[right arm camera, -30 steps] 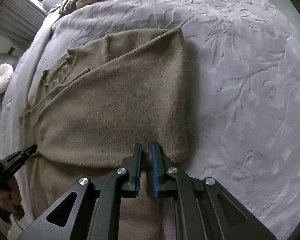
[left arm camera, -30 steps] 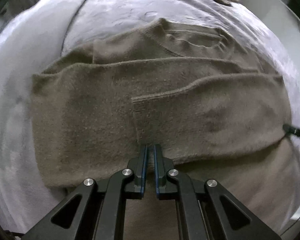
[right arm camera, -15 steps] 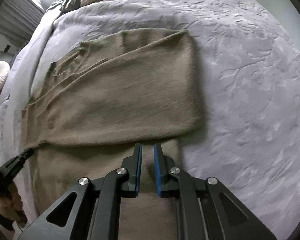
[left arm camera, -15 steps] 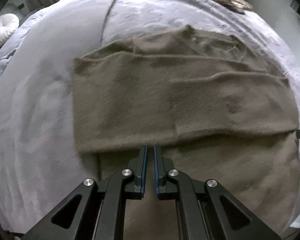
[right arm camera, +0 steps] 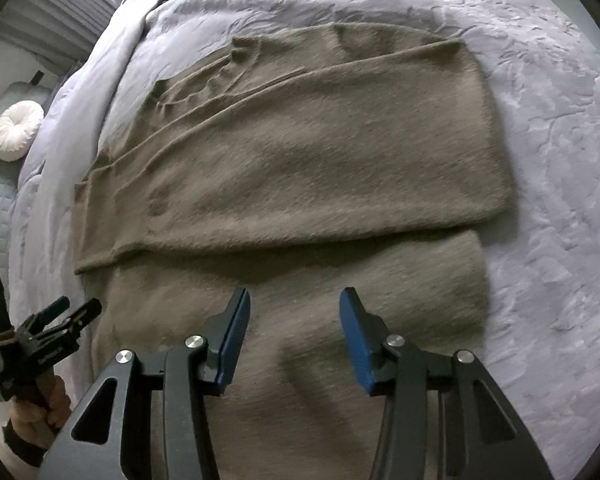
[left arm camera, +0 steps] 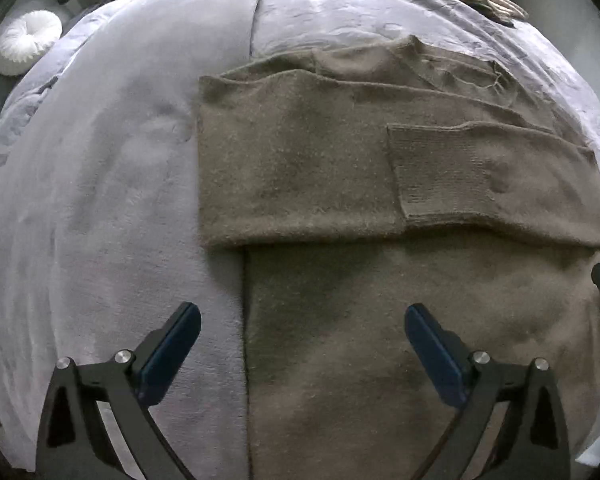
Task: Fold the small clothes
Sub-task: 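Release the sleeve and smooth the folded sweater with both grippers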
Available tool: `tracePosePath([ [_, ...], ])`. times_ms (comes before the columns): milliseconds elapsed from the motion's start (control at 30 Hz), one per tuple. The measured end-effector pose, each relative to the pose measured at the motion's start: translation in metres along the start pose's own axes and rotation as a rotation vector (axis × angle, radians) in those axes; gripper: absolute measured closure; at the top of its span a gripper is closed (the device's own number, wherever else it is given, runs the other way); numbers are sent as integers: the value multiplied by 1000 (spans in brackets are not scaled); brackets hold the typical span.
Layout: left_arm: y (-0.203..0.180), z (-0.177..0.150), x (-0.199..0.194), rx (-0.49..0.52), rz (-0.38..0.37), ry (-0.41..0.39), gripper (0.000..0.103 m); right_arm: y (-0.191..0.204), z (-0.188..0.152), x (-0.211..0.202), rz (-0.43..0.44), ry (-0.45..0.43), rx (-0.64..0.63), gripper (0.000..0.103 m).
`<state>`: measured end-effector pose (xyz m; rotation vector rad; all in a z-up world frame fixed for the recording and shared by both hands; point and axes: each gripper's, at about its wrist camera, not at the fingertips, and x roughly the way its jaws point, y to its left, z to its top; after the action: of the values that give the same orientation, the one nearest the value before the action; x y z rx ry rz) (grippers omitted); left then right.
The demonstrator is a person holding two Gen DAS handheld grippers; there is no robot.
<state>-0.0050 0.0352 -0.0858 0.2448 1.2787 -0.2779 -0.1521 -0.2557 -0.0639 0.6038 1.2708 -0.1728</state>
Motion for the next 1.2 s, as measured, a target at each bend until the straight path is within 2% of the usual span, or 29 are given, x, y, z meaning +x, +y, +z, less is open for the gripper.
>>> tracePosePath([
  [133, 13, -5, 1, -30, -12, 24, 1, 7, -4, 4, 2, 15, -6, 51],
  [433, 26, -2, 16, -96, 21, 82, 1, 14, -10, 4, 11, 23, -12, 40],
  [500, 37, -11, 15, -104, 21, 89, 1, 14, -12, 3, 14, 24, -10, 39],
  [600, 39, -16, 16, -88, 23, 90, 1, 12, -15, 2, 16, 32, -4, 39],
  [767, 38, -25, 19, -52, -36, 130, 1, 9, -21, -4, 24, 48, 9, 39],
  [933, 44, -38, 8, -17, -61, 146, 1, 3, -33, -11, 45, 75, 38, 39],
  [1133, 54, -65, -4, 48, -102, 184, 1, -14, -51, -22, 70, 112, 95, 39],
  [1200, 60, -81, -10, 78, -138, 197, 1, -23, -61, -25, 75, 132, 109, 39],
])
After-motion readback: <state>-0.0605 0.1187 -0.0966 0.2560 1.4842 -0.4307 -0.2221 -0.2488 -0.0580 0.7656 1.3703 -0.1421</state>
